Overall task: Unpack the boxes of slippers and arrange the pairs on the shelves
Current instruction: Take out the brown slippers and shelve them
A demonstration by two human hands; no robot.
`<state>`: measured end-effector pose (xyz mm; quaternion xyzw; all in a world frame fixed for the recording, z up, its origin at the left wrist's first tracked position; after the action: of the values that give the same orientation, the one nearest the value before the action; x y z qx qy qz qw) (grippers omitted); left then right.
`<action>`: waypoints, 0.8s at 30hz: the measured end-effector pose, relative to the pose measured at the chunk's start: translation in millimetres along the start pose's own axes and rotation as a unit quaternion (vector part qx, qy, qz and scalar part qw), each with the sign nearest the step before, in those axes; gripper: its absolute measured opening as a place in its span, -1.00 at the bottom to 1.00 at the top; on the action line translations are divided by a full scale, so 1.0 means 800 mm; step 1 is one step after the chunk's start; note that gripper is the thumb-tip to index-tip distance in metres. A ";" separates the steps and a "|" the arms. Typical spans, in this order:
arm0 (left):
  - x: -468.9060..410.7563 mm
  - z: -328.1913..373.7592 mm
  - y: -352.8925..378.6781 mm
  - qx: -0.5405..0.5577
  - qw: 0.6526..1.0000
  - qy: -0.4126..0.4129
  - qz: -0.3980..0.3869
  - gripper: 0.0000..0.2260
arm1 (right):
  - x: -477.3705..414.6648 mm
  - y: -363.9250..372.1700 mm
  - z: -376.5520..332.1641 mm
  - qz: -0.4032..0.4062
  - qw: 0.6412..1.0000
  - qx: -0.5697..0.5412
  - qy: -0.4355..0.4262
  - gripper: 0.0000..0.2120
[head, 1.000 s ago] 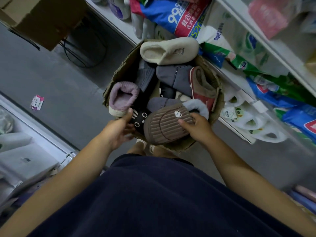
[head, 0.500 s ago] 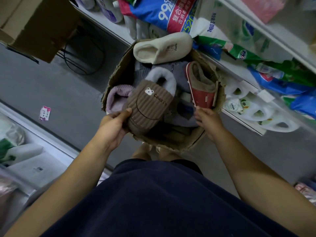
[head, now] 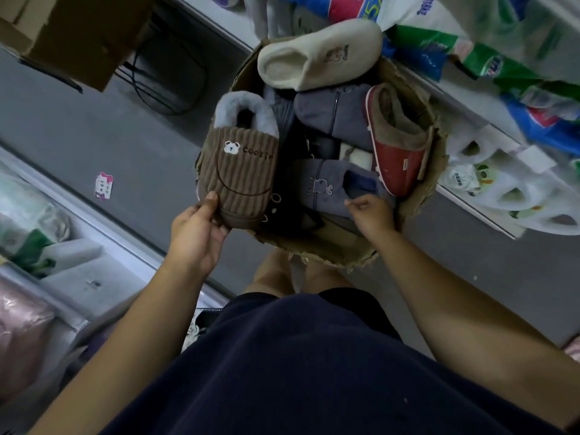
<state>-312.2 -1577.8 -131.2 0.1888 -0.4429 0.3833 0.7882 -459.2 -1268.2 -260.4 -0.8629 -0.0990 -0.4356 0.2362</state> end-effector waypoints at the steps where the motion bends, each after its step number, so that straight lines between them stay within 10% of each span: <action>1: 0.000 -0.005 0.001 -0.001 1.000 -0.007 -0.007 -0.71 | -0.001 0.006 0.023 -0.008 0.999 -0.027 0.044 -0.79; 6: -0.004 -0.043 -0.001 -0.029 0.998 -0.047 -0.018 -0.68 | 0.029 0.050 0.114 0.001 0.918 -0.277 0.284 -0.51; 10: -0.013 -0.062 0.001 -0.044 0.998 -0.048 -0.022 -0.68 | 0.007 0.043 0.131 0.059 0.974 -0.100 0.194 -0.20; 24: -0.034 -0.066 0.005 -0.065 0.997 -0.016 -0.047 -0.67 | 0.017 0.037 0.097 0.053 0.989 0.135 -0.039 -0.59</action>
<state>-294.3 -1553.8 -182.6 0.1642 -0.4702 0.3137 0.8084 -385.1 -1256.0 -298.5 -0.8436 -0.1202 -0.3711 0.3692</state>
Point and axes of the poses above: each hand's wrist, its own x-axis away from the middle knuckle, its own y-axis out of the palm, z = x × y, the point moved 9 cm from there along -x, towards the middle knuckle, and after that the axes turned 11 degrees about -x, right-handed, at the moved point
